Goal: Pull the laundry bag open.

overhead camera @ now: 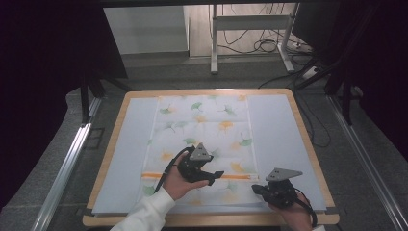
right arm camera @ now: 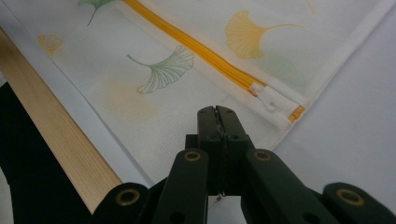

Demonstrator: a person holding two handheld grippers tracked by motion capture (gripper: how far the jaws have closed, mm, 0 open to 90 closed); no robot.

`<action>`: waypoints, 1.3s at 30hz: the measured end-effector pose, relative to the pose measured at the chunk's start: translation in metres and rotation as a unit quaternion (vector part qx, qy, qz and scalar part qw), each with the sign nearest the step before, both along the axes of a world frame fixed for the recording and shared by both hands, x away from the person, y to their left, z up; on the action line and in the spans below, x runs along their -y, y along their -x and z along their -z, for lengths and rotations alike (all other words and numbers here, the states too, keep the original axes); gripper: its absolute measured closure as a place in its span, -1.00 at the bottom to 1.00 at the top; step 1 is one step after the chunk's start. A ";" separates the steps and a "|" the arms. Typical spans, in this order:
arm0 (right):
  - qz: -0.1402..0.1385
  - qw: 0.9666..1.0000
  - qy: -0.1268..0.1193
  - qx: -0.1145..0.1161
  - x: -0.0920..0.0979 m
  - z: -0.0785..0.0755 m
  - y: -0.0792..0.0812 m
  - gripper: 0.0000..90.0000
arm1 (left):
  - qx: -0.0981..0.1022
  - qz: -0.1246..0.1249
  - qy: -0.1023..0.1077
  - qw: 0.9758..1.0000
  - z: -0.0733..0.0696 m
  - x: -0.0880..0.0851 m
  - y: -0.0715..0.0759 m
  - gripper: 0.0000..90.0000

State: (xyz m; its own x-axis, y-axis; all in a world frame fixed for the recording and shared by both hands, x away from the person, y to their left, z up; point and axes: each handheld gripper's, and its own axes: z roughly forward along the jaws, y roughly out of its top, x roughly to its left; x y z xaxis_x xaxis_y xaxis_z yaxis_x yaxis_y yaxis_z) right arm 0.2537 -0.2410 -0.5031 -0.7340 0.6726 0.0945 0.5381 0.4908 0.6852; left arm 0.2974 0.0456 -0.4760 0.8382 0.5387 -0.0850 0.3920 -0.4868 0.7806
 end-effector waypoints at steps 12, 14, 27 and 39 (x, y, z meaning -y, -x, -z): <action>-0.009 1.000 0.004 -0.005 -0.002 0.002 0.000 0.97 | 0.008 0.041 -0.003 0.999 0.003 0.043 -0.013 -0.23; -0.008 1.000 0.003 -0.006 -0.002 0.002 0.002 0.97 | 0.009 0.044 -0.011 0.999 0.004 0.050 -0.016 -0.21; -0.015 1.000 0.008 -0.013 -0.003 0.005 0.005 0.97 | 0.000 0.060 -0.017 0.998 0.021 0.086 -0.025 -0.14; -0.014 1.000 0.009 -0.012 -0.002 0.006 0.005 0.97 | 0.007 0.082 -0.034 0.996 0.025 0.099 -0.027 -0.08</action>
State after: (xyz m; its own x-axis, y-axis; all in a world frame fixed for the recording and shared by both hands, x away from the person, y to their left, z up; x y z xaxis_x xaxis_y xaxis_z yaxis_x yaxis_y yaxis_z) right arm 0.2483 -0.2386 -0.5091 -0.7501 0.6537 0.1005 0.5402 0.5178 0.6634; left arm 0.3241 -0.0532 -0.5011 0.9166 0.3977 -0.0408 0.2915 -0.5951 0.7489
